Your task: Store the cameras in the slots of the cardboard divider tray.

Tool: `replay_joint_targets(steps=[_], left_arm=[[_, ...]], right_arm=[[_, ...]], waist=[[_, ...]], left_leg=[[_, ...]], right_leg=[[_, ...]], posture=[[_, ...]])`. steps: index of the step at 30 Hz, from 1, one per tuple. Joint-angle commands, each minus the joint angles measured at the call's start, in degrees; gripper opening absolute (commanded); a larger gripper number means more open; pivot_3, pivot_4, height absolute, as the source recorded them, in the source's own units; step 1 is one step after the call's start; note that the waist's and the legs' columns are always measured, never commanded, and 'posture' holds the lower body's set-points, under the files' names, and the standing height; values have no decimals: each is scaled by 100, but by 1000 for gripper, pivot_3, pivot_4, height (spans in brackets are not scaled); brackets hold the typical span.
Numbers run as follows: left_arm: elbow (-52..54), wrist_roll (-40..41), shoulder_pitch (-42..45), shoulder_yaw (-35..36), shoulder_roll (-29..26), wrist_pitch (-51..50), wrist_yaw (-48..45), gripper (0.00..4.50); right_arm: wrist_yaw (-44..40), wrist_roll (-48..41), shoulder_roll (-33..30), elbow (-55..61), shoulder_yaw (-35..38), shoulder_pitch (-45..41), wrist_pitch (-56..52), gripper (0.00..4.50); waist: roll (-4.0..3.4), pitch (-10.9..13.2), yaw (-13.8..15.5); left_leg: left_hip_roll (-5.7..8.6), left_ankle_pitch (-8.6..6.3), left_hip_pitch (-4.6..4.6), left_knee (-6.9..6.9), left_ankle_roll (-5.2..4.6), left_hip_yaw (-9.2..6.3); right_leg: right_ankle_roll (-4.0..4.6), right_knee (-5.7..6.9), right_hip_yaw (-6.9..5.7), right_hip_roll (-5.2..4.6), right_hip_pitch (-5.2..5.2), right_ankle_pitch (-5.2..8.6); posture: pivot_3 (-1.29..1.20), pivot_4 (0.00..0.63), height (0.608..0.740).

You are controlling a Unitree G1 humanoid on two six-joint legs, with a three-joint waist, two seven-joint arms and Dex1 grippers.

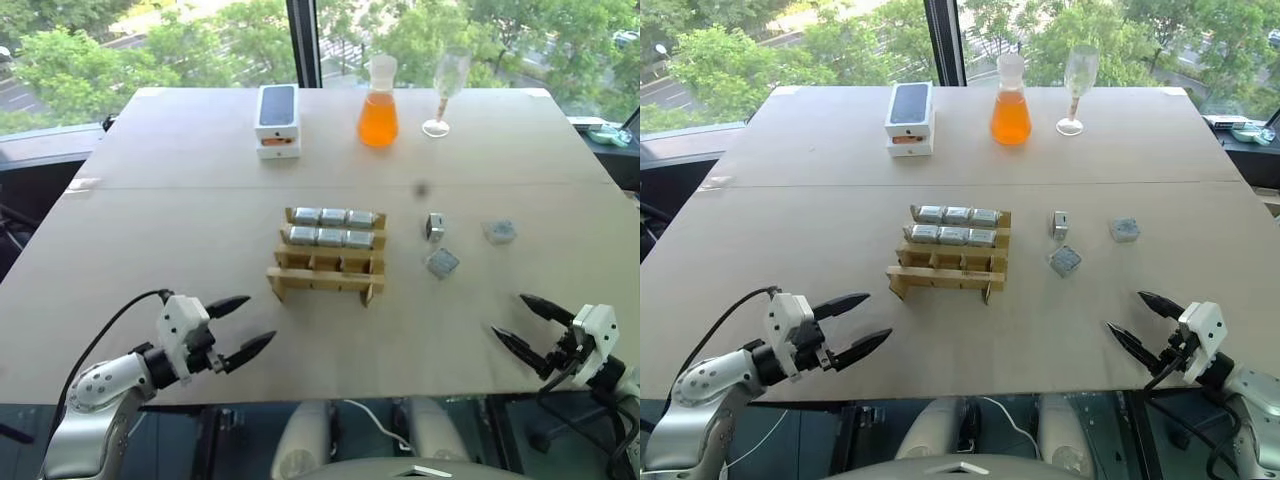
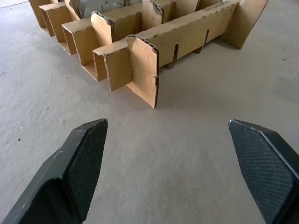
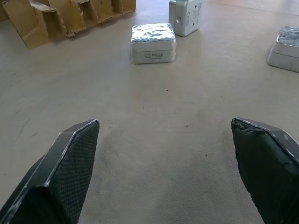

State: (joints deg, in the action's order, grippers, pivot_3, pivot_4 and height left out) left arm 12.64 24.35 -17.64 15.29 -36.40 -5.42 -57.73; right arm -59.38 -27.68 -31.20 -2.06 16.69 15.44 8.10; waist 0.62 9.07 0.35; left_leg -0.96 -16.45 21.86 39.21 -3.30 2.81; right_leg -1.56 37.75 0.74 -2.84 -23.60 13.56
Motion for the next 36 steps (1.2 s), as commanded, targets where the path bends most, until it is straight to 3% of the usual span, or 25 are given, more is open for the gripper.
replay_joint_targets(steps=[1, 27, 31, 35, 36], left_arm=[[-9, -1, 65, 15, -101, 22, -27, 4287], [276, 86, 119, -214, -238, -265, -9, 4287], [575, 76, 213, -407, -309, -479, -2, 4287], [1033, 1071, 1013, -278, -485, -1458, -14, 4287], [1084, 1649, 1372, -182, -625, -1877, -154, 4287]], right_arm=[[73, -35, 0, 83, 162, 2, 102, 4500], [604, -31, 145, -12, 129, -216, -59, 4500], [1444, 391, 218, -190, 121, -531, -322, 4500], [2411, 510, 449, -29, 92, -966, -996, 4500], [2730, 605, 527, -11, 62, -1127, -1193, 4500]], waist=[[0, 0, 1], [-2, 1, 20], [-4, 4, 20], [-4, 6, 47], [-5, 7, 48]], left_leg=[[0, 0, 0, 0, 0, 0], [-2, -1, 13, -12, 2, -2], [-2, -2, 12, -12, 3, -1], [-2, -10, 21, -11, 21, -4], [-3, -8, 26, -11, 21, -8]], right_leg=[[0, 0, 0, 0, 0, 0], [1, -12, -1, -12, -12, 0], [2, -11, -4, -18, -13, 0], [3, -7, -25, -30, -19, -1], [4, -6, -32, -30, -23, -1]], posture=[[0, 150, 740], [0, 150, 740], [0, 150, 740], [0, 150, 740], [0, 150, 740]])
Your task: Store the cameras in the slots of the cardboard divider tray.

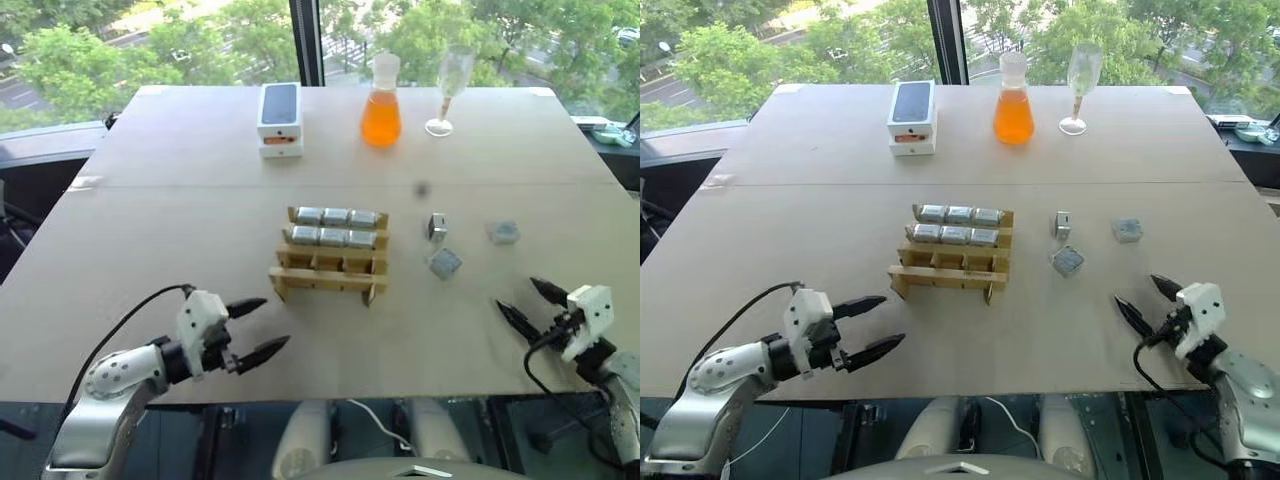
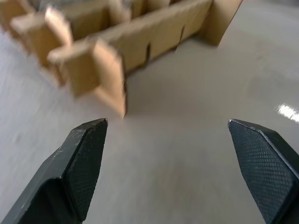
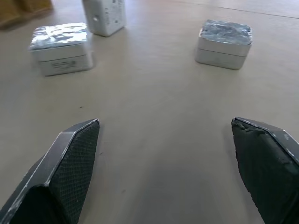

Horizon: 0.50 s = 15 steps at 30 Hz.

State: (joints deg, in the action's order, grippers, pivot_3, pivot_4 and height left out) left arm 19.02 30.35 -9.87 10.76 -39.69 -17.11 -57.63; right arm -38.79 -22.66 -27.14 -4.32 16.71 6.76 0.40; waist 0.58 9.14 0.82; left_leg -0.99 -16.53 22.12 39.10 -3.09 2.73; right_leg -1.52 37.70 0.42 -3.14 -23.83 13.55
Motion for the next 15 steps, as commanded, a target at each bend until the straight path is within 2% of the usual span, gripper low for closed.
replay_joint_targets(steps=[1, 5, 8, 15], left_arm=[[469, 1438, 887, 343, -394, -981, -258, 4287], [569, 1684, 1909, 138, -716, -1348, -372, 4287], [589, 1719, 2460, -70, -966, -1467, -772, 4287], [215, 1365, 3172, -459, -1296, -1521, -1258, 4287]], right_arm=[[903, 170, 183, 224, 34, -388, -590, 4500], [1601, 634, 440, -108, -123, -947, -639, 4500], [1745, 896, 543, -476, -307, -1320, -522, 4500], [1982, 1207, 768, -1126, -491, -2068, -213, 4500]], waist=[[0, 0, -6], [-8, -1, -55], [-2, 0, -133], [28, 17, -195]], left_leg=[[-1, 1, 3, 0, 1, -1], [-1, 16, 10, 1, -9, 5], [5, 16, 20, 1, -11, 6], [1, 16, -3, 4, -12, 14]], right_leg=[[1, 3, -4, 0, -4, -1], [6, 0, -8, 4, -6, -3], [3, -8, -11, 14, -7, -4], [-2, -1, 6, 71, 6, -3]], posture=[[0, 150, 740], [0, 150, 740], [0, 150, 740], [0, 150, 740]])
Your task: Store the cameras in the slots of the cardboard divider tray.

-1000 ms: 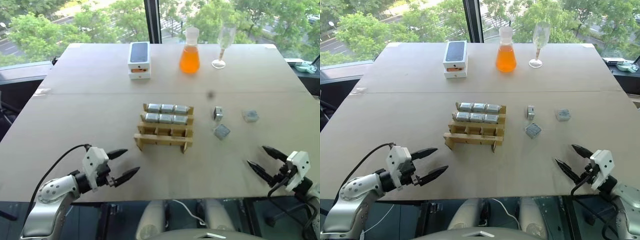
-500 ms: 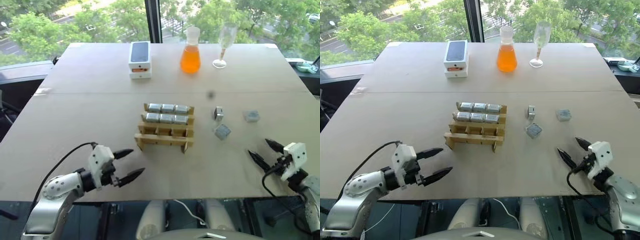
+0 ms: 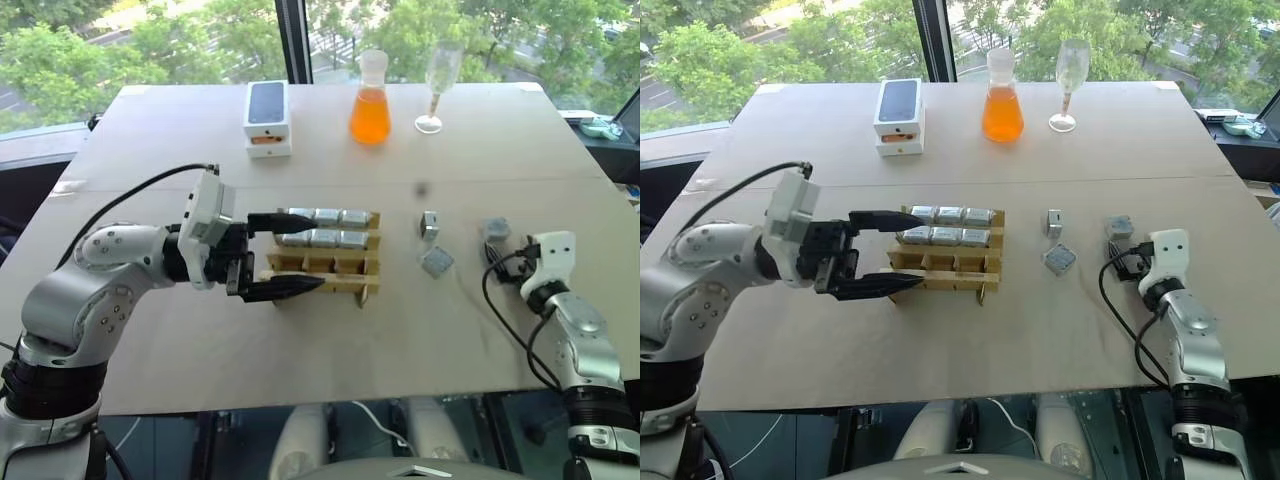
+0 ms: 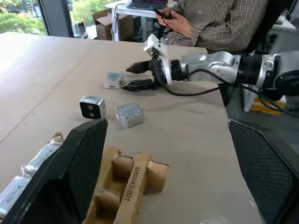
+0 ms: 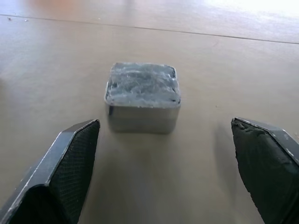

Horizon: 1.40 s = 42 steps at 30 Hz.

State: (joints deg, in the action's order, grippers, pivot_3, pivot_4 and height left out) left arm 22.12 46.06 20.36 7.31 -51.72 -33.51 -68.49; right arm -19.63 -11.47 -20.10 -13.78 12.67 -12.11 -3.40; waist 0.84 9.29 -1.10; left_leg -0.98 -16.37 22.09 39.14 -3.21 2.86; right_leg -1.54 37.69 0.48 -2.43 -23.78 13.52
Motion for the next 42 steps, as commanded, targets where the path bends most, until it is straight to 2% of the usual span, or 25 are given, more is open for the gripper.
replay_joint_targets(steps=[1, 3, 11, 14, 15, 16, 18, 24, 28, 34, 37, 42], left_arm=[[-156, -350, 187, -193, -114, 203, -217, 4287], [-270, -696, 229, -345, -81, 410, -184, 4287], [-495, -777, 257, -341, 87, 436, -184, 4287], [-530, -701, 287, -260, 210, 422, -89, 4406], [-532, -682, 289, -238, 239, 399, -61, 4406], [-532, -690, 287, -224, 254, 388, -29, 4406], [-547, -735, 310, -198, 311, 365, 129, 4406], [-388, -498, 396, -140, 550, -290, 899, 4406], [-506, -457, 665, -209, 824, -604, 1375, 4406], [-1266, -473, 1456, -359, 1173, -844, 1396, 4406], [-1686, -692, 1871, -604, 1215, -854, 1242, 4406], [-1903, -885, 2110, -881, 1216, -722, 845, 4406]], right_arm=[[68, 116, 86, -269, -104, -252, 221, 4500], [92, 164, 107, -470, -111, -355, 313, 4500], [-50, 258, 105, -660, -224, -521, 472, 4500], [-78, 241, 71, -744, -187, -558, 551, 3571], [-75, 239, 64, -753, -179, -557, 565, 3037], [-84, 229, 63, -751, -173, -550, 566, 2764], [-67, 231, 65, -744, -159, -544, 574, 1869], [-255, 253, -42, -424, -227, -524, 803, 1854], [-465, 760, -290, -108, -574, -641, 1897, 1854], [-979, 1618, -674, 311, -1494, -1153, 3401, 1854], [-1237, 2362, -962, 342, -2115, -1634, 4148, 1854], [-1398, 3017, -1082, 244, -2800, -2317, 4907, 1854]], waist=[[2, 1, -3], [2, 1, -2], [5, 2, -16], [6, 3, -18], [6, 3, -21], [6, 3, -25], [6, 3, -29], [6, 4, -33], [0, 18, -41], [6, 25, -91], [9, 32, -100], [19, 38, -95]], left_leg=[[-3, 0, -5, 0, 0, 5], [-4, 0, -13, 0, 0, 11], [-17, 0, -14, 0, 0, 20], [-18, 0, -18, 0, 0, 26], [-18, 0, -20, 1, 0, 28], [-18, 0, -21, 1, 0, 30], [-19, 0, -22, 1, 0, 31], [-20, 0, -21, 1, 0, 31], [-20, 0, -12, 0, 0, 31], [-20, 2, -5, 0, 3, 32], [-21, 2, -7, 2, 4, 35], [-22, 15, 1, 2, 26, 39]], right_leg=[[0, 1, 2, 9, 0, 0], [0, 7, 7, 15, 2, -1], [-1, 8, 33, 21, 1, -1], [-1, 9, 39, 21, 1, -2], [-1, 12, 40, 21, 1, -2], [-1, 12, 42, 21, 1, -2], [-1, 15, 42, 21, 1, -2], [-22, 14, 42, 20, 1, -14], [-23, 15, 42, 20, -8, -15], [-25, 16, 39, 27, -19, -15], [-25, 16, 30, 31, -20, -15], [-25, 15, 31, 31, -29, -15]], posture=[[0, 150, 740], [0, 150, 740], [0, 150, 740], [0, 150, 740], [0, 150, 740], [0, 150, 740], [0, 150, 740], [0, 150, 740], [0, 150, 740], [0, 150, 740], [0, 150, 740], [0, 150, 740]])
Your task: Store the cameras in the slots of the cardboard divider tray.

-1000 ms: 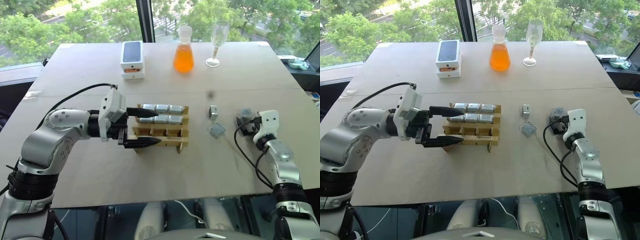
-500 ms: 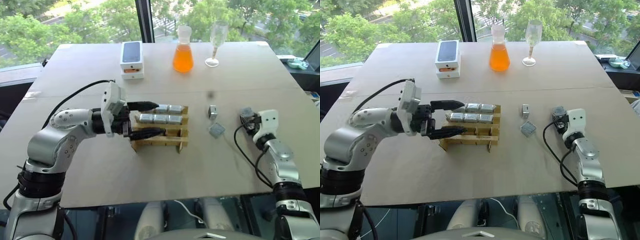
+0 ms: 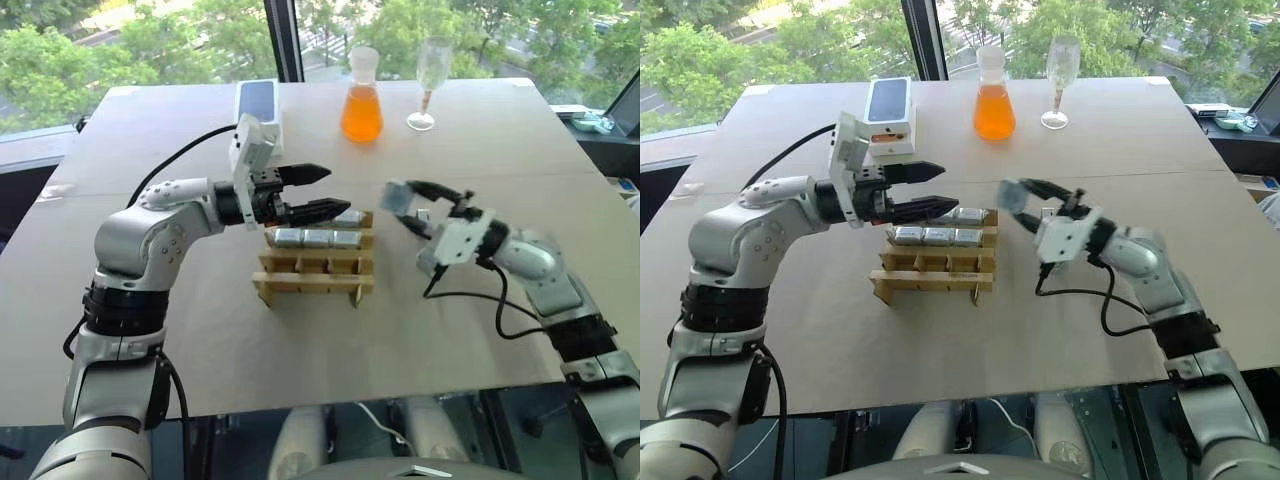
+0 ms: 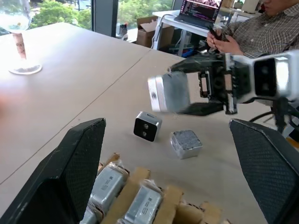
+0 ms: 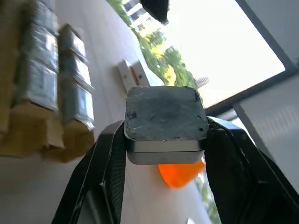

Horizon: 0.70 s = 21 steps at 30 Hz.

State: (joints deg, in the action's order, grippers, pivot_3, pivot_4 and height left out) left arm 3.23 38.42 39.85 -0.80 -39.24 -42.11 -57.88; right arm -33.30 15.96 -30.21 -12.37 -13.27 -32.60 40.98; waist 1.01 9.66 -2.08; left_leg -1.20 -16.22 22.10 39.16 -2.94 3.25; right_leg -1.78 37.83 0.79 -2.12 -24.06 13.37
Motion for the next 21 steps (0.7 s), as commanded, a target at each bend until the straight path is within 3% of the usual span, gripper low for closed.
replay_joint_targets(steps=[1, 5, 13, 14, 16, 18, 19, 21], left_arm=[[-34, -177, 186, -124, -15, 177, -271, 4406], [-12, -222, 231, -239, -6, 91, -468, 4406], [-8, -284, 252, -261, -256, -97, -853, 4406], [-17, -295, 272, -271, -300, -102, -928, 3891], [-95, -305, 364, -273, -338, -152, -1004, 3278], [-143, -353, 430, -350, -385, -162, -1146, 2268], [-145, -373, 444, -401, -417, -173, -1226, 1977], [-141, -403, 473, -495, -462, -190, -1358, 1977]], right_arm=[[-15, 397, -45, 85, -299, -407, 549, 1854], [209, 863, 48, -53, -514, -864, 834, 1854], [489, 1150, 18, -290, -665, -1051, 1228, 1854], [493, 1170, 8, -315, -691, -1064, 1273, 1854], [488, 1167, 4, -350, -724, -1064, 1325, 1854], [488, 1148, 14, -360, -749, -1077, 1364, 1854], [492, 1154, 18, -358, -763, -1097, 1385, 1854], [482, 1139, 23, -328, -800, -1136, 1434, 1854]], waist=[[3, 1, 5], [6, 4, 15], [9, 5, 24], [9, 5, 23], [9, 5, 23], [10, 5, 24], [10, 6, 22], [9, 6, 16]], left_leg=[[-1, 1, 12, 1, 2, 0], [0, 3, 82, 16, 5, 1], [1, 3, 81, 15, 5, 1], [1, 3, 81, 15, 5, 2], [1, 3, 80, 16, 5, 1], [1, 3, 79, 17, 5, 0], [1, 3, 79, 17, 5, 1], [1, 3, 79, 17, 5, 2]], right_leg=[[0, 0, 0, -1, -11, 0], [0, 10, 0, -6, -75, -2], [0, 10, -4, -11, -74, -2], [0, 12, -3, -10, -74, -2], [0, 14, -4, -9, -74, -2], [0, 15, -5, -8, -74, -2], [0, 15, -4, -8, -73, -2], [0, 15, -3, -8, -74, -2]], posture=[[0, 150, 740], [0, 150, 740], [0, 150, 740], [0, 150, 740], [0, 150, 740], [0, 150, 740], [0, 150, 740], [0, 150, 740]])
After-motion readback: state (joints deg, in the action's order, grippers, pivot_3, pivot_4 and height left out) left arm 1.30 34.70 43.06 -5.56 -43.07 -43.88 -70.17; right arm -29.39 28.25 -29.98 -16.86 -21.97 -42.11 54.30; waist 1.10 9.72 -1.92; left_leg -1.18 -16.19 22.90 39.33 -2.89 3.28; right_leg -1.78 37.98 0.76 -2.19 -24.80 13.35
